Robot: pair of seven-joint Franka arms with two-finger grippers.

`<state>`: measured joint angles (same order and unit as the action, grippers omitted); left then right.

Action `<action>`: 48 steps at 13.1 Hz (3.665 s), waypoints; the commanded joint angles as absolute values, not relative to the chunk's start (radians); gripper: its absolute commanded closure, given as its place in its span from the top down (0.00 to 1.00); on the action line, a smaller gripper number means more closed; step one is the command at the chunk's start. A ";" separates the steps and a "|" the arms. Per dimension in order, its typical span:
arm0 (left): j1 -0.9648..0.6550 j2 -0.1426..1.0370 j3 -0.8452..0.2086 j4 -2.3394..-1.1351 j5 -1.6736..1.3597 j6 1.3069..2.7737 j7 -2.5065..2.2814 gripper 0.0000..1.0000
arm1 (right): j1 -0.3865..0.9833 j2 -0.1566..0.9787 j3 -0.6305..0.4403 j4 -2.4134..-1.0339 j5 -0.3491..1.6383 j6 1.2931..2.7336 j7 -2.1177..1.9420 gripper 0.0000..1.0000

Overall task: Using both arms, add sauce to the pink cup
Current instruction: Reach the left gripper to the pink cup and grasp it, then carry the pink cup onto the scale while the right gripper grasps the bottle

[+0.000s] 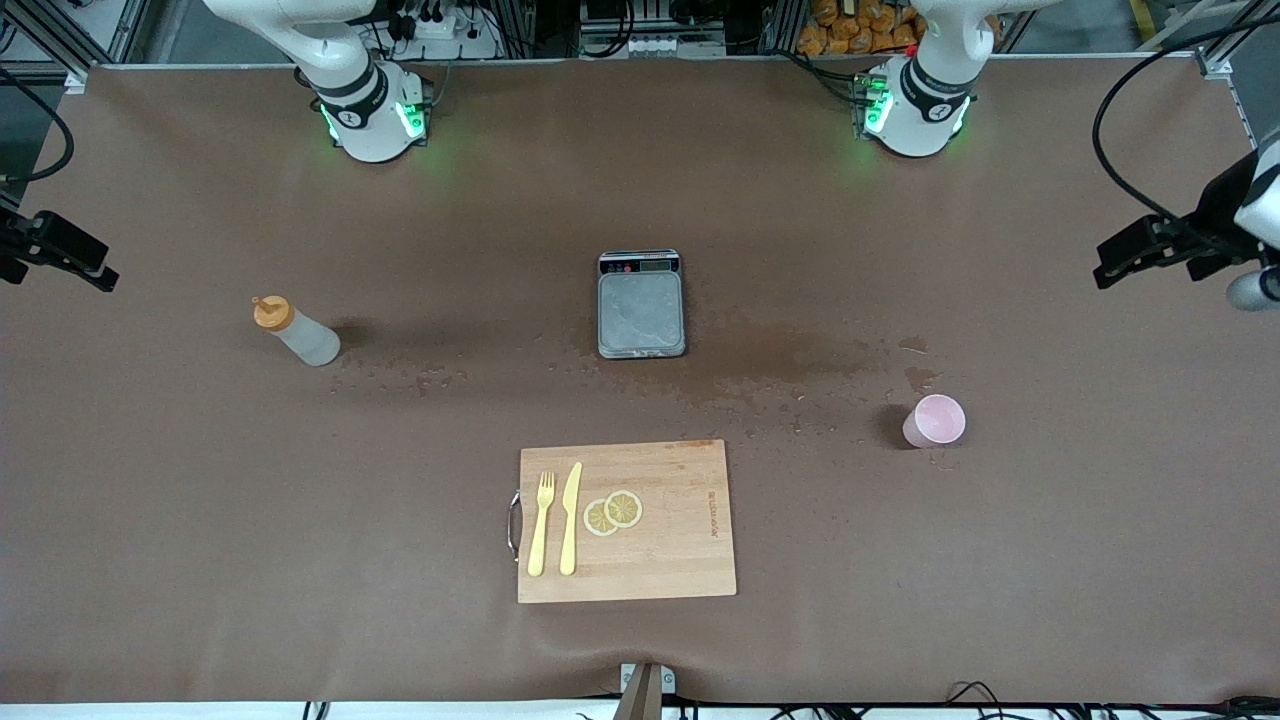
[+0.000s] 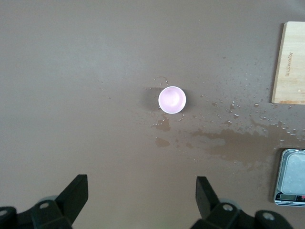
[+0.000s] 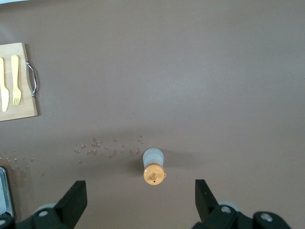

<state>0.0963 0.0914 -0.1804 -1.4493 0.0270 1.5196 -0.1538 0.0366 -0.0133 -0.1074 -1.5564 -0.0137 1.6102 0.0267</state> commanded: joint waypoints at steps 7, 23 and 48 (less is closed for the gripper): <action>0.100 0.224 -0.195 -1.550 0.100 1.716 -0.225 1.00 | -0.034 0.021 -0.104 -1.548 0.006 1.632 0.026 1.00; 0.100 0.273 -0.193 -1.945 0.101 2.258 -0.316 1.00 | -0.282 0.199 -0.103 -1.543 0.163 1.668 -0.008 1.00; 0.075 0.414 -0.242 -1.951 0.101 2.367 -0.366 0.00 | -0.453 0.638 -0.101 -1.545 0.471 1.416 0.331 1.00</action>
<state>0.0914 0.4587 -0.2037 -1.9480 0.0825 2.3740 -0.3028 -0.4338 0.6035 -0.1133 -1.5653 0.4359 1.4368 0.3068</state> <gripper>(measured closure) 0.974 0.000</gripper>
